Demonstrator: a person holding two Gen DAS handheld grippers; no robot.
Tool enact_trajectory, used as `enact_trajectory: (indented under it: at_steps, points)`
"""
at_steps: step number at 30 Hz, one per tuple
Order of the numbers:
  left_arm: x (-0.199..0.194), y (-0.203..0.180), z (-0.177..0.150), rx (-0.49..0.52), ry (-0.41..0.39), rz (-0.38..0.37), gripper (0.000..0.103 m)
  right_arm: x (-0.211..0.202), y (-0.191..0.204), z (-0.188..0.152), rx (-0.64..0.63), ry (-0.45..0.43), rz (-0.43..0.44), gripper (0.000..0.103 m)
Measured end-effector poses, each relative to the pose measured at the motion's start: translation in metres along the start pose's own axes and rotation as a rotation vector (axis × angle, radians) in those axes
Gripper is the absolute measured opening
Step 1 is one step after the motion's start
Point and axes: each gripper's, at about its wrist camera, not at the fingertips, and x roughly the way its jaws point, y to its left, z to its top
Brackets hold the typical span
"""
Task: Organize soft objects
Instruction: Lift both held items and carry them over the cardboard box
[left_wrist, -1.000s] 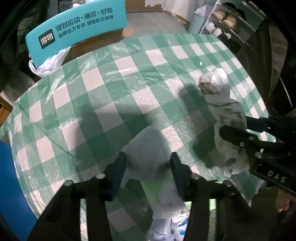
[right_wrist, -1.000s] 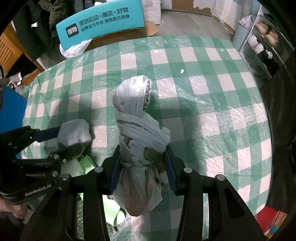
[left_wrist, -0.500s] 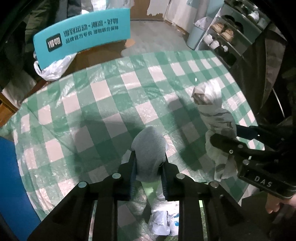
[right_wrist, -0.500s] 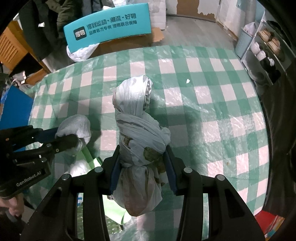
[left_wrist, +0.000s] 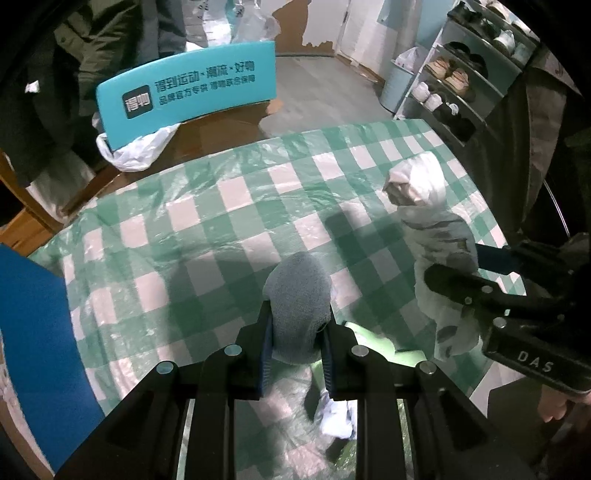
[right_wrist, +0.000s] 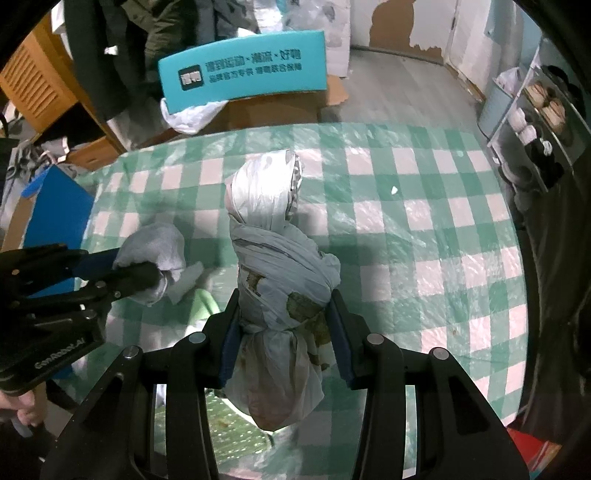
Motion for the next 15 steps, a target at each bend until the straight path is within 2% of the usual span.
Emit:
enact_trajectory:
  at_steps: [15]
  points:
    - [-0.049, 0.018, -0.016, -0.018, -0.064, 0.039, 0.023, -0.034, 0.039, 0.003, -0.075, -0.049, 0.018, 0.043]
